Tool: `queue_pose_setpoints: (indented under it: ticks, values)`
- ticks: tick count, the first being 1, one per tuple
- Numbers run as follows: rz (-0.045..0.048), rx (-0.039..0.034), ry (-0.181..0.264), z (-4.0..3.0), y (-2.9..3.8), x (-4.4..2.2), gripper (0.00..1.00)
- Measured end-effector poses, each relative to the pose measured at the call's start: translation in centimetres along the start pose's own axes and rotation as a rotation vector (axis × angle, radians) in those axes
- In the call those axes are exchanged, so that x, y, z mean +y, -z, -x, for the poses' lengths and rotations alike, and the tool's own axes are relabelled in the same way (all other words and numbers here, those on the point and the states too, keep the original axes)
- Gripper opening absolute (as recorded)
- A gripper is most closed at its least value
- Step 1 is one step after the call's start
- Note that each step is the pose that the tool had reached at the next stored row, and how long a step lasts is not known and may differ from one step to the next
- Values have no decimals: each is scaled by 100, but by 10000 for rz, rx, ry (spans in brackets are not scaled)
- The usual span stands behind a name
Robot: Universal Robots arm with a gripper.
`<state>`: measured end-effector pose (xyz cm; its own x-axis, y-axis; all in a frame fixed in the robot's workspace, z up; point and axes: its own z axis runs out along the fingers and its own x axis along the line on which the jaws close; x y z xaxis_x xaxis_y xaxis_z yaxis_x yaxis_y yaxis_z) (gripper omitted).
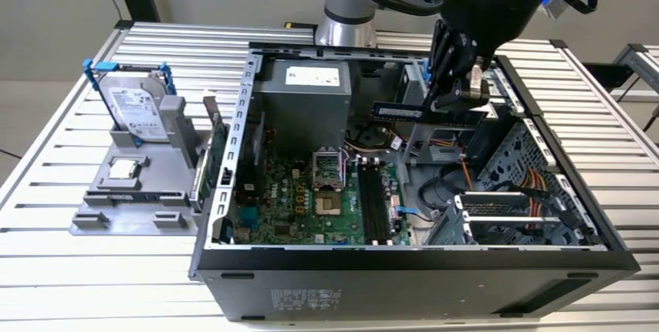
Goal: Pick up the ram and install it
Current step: 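Insert the ram into the slot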
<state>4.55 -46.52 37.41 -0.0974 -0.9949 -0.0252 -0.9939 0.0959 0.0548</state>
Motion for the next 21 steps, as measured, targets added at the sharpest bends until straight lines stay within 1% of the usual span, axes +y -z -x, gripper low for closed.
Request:
queue_pose_setpoints:
  ticks: [13,21]
  values:
    - [-1,-1,-23,0,-1,0,0]
    - [-13,-29,-518,0,-2,0,0]
